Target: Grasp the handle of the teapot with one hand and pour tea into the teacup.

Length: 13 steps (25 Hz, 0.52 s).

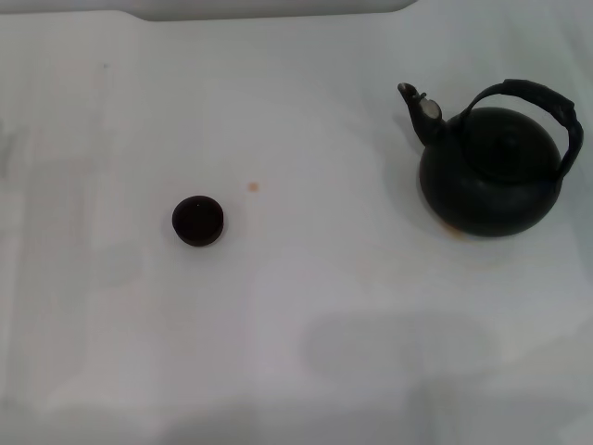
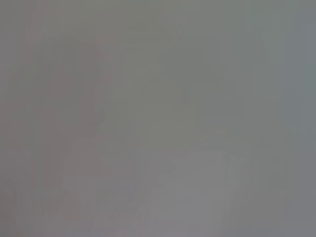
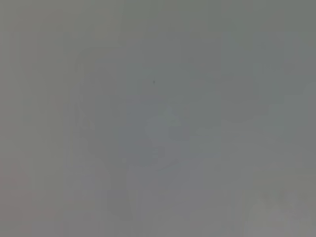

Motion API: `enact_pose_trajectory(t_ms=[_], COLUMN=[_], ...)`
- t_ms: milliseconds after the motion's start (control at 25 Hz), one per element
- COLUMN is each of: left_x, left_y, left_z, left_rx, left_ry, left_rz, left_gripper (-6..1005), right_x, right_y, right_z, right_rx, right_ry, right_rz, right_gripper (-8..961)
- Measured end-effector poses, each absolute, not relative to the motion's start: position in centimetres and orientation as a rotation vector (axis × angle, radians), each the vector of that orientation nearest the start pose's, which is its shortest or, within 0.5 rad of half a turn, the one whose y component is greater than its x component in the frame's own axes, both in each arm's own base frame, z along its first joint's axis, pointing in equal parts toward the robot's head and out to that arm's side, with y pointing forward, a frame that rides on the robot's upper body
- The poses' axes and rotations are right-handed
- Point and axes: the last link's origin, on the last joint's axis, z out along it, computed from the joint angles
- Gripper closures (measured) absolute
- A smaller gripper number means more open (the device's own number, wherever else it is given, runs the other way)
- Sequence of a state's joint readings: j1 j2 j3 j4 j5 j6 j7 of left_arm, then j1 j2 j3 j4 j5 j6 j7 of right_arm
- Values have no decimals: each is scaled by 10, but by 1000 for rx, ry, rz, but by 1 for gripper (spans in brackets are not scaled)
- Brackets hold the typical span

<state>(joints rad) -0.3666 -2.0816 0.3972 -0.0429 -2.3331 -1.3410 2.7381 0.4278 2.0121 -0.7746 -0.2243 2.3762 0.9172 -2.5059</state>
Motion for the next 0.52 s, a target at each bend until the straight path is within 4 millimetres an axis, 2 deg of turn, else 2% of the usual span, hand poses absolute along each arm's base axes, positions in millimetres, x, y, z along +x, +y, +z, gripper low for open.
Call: enact_pose_trajectory(t_ms=[520], left_x=[-383], left_y=[283], left_z=[29], left_rx=[-1256], left_ry=[-737], left_rz=[-805], left_gripper=[107], right_x=[387], right_y=[351], right_z=[60], right_rx=[-1513], right_ry=[796], right_rz=[638], right_gripper=[203])
